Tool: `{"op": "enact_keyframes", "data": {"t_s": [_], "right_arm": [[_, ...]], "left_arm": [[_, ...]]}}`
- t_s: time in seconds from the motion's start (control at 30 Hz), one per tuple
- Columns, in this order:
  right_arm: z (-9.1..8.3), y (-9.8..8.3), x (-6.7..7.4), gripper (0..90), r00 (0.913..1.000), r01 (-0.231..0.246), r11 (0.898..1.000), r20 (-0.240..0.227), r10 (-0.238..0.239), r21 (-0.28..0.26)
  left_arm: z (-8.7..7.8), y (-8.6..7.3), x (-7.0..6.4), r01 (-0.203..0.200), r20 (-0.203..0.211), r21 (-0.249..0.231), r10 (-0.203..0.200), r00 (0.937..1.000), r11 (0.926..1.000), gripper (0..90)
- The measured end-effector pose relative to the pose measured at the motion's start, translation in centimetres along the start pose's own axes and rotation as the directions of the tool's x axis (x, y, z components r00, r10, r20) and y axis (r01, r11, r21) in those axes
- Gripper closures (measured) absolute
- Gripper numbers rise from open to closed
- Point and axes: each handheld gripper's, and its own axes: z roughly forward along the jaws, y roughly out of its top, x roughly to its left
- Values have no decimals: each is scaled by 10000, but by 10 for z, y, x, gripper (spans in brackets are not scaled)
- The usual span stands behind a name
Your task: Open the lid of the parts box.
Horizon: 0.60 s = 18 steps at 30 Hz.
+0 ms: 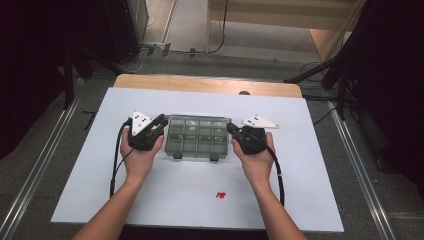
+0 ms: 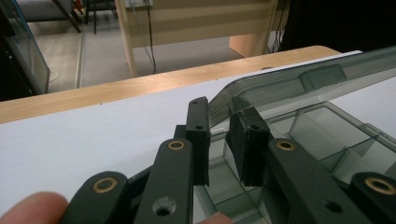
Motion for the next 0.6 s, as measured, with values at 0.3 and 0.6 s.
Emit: {"op": "enact_keyframes", "data": {"t_s": [0.3,0.6], "right_arm": [[12,1,-6,737,9969,-159,9997,762,173,-196],[18,4,-6,827,9963,-127,9976,844,184,-683]], "left_arm": [[2,0,3,229,147,4,-229,9996,9997,789],[11,5,8,396,225,49,-397,9990,9992,786]]}}
